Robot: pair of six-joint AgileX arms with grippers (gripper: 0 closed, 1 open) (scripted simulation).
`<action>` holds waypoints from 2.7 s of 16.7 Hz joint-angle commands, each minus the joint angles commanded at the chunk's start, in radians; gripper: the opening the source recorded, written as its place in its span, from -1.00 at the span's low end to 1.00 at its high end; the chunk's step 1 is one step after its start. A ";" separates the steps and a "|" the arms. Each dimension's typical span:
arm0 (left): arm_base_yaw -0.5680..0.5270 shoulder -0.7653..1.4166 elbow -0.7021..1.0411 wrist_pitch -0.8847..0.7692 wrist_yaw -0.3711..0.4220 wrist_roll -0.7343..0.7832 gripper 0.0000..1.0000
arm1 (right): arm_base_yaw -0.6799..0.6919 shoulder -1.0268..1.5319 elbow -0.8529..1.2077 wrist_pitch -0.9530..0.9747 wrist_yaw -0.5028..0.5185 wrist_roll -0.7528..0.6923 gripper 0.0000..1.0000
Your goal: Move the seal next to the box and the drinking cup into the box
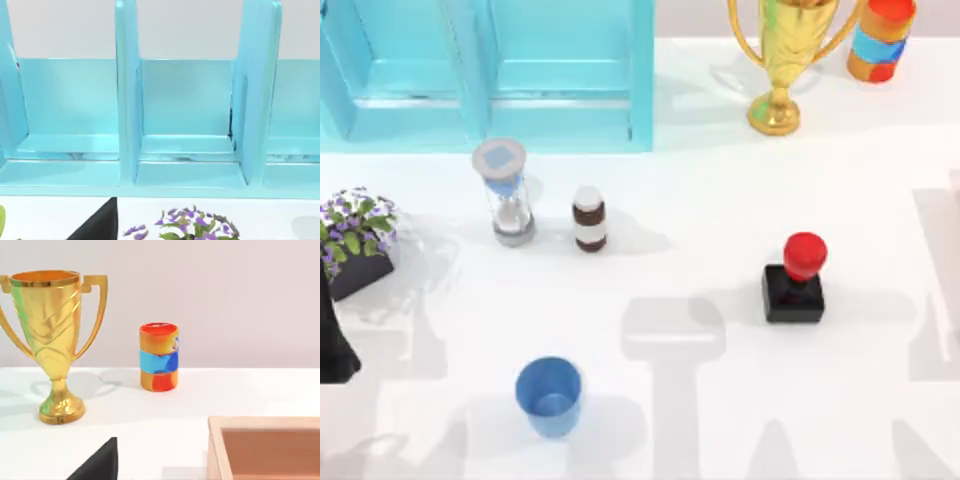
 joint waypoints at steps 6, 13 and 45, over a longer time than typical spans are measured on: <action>0.000 0.000 0.000 0.000 0.000 0.000 1.00 | 0.033 0.104 0.101 -0.081 -0.002 0.033 1.00; 0.000 0.000 0.000 0.000 0.000 0.000 1.00 | 0.167 0.664 0.604 -0.452 -0.001 0.172 1.00; 0.000 0.000 0.000 0.000 0.000 0.000 1.00 | 0.476 2.092 1.537 -1.016 0.002 0.494 1.00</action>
